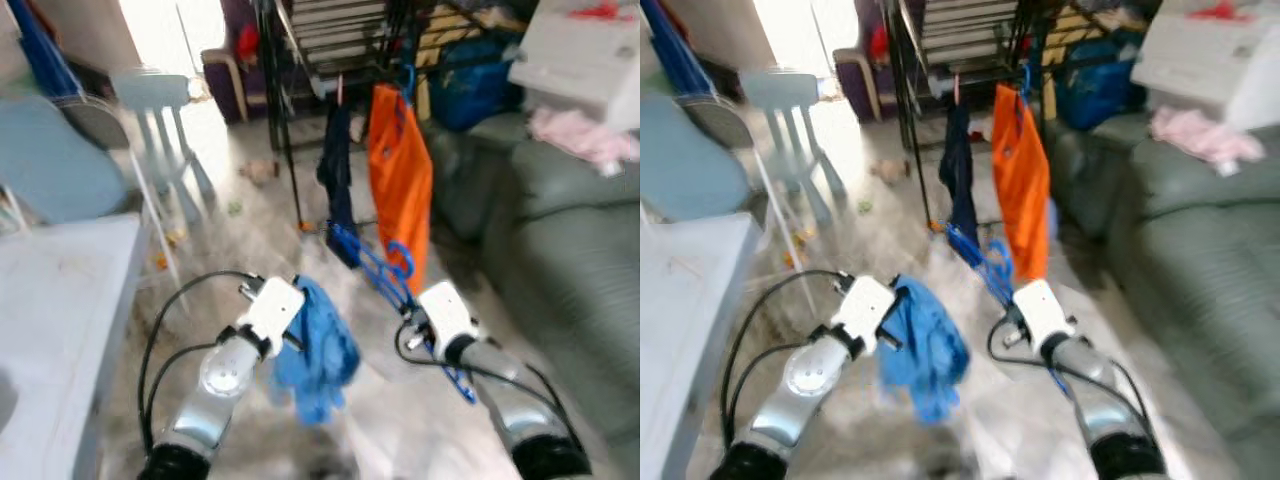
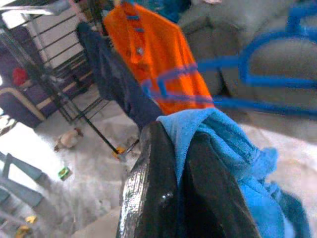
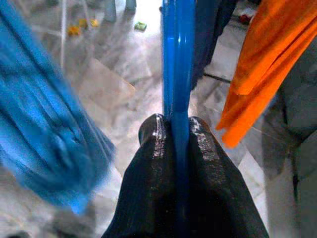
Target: Hang hanger
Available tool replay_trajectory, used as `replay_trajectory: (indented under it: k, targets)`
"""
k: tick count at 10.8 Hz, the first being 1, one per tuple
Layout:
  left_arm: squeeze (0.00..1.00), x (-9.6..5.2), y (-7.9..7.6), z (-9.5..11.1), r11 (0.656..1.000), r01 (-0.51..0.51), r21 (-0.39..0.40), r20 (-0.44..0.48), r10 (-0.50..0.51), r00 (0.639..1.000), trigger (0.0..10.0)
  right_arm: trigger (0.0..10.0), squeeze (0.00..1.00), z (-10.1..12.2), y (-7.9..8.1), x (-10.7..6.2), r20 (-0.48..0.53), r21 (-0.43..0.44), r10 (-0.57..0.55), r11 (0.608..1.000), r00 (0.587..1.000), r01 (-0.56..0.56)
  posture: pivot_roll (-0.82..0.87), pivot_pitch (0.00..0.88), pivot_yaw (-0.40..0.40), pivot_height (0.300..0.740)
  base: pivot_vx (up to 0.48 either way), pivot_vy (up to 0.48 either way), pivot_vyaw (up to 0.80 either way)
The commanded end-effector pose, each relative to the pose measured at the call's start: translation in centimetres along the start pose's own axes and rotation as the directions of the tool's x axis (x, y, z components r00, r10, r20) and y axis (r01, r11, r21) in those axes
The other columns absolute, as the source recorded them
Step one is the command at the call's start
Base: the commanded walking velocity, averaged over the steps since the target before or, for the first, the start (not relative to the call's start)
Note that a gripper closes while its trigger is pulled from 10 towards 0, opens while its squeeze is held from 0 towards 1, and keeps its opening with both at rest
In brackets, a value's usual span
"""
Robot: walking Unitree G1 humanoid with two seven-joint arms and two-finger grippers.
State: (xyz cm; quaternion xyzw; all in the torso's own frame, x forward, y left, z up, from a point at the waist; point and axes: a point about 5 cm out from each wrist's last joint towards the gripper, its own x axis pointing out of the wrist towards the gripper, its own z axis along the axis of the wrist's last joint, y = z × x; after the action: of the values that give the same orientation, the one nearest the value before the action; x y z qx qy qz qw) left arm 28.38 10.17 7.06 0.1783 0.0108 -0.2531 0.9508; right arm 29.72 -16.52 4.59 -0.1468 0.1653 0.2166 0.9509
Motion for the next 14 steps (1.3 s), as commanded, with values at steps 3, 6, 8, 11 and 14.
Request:
replay_trajectory:
  k: [3,6,8,11,14]
  targets:
    - [0.00,0.2,0.6,0.7,0.998,0.000,0.063,0.033,-0.002,0.999,10.0,10.0,0.00,0.4,-0.4,0.0,-0.003,-0.023,-0.010,1.000,1.000,0.010,-0.09,0.000,0.075,0.740,0.000,0.000,0.00]
    - [0.00,2.0,2.1,2.1,0.971,-0.036,0.238,0.071,0.020,0.997,10.0,10.0,0.00,0.4,-2.3,-0.3,-0.055,-0.062,-0.001,0.998,0.999,-0.002,-0.09,0.000,0.077,0.740,0.000,0.000,0.00]
    - [0.00,4.6,5.3,4.1,0.901,-0.112,0.418,0.074,0.089,0.993,10.0,10.0,0.00,1.4,-4.1,-0.7,-0.067,-0.153,0.051,0.986,0.996,-0.061,-0.10,0.000,0.098,0.740,0.000,0.000,0.00]
    - [0.00,5.6,8.7,5.3,0.840,-0.278,0.465,0.086,0.269,0.959,10.0,10.0,0.00,3.2,-5.0,-1.2,-0.036,-0.194,0.102,0.975,0.994,-0.107,-0.12,0.000,0.127,0.740,0.000,0.000,0.00]
    - [0.00,6.0,8.4,4.3,0.831,-0.247,0.498,0.044,0.260,0.965,10.0,10.0,0.00,3.7,-6.5,-3.9,-0.112,-0.288,0.293,0.905,0.950,-0.313,-0.12,0.000,0.144,0.740,0.000,0.000,0.00]
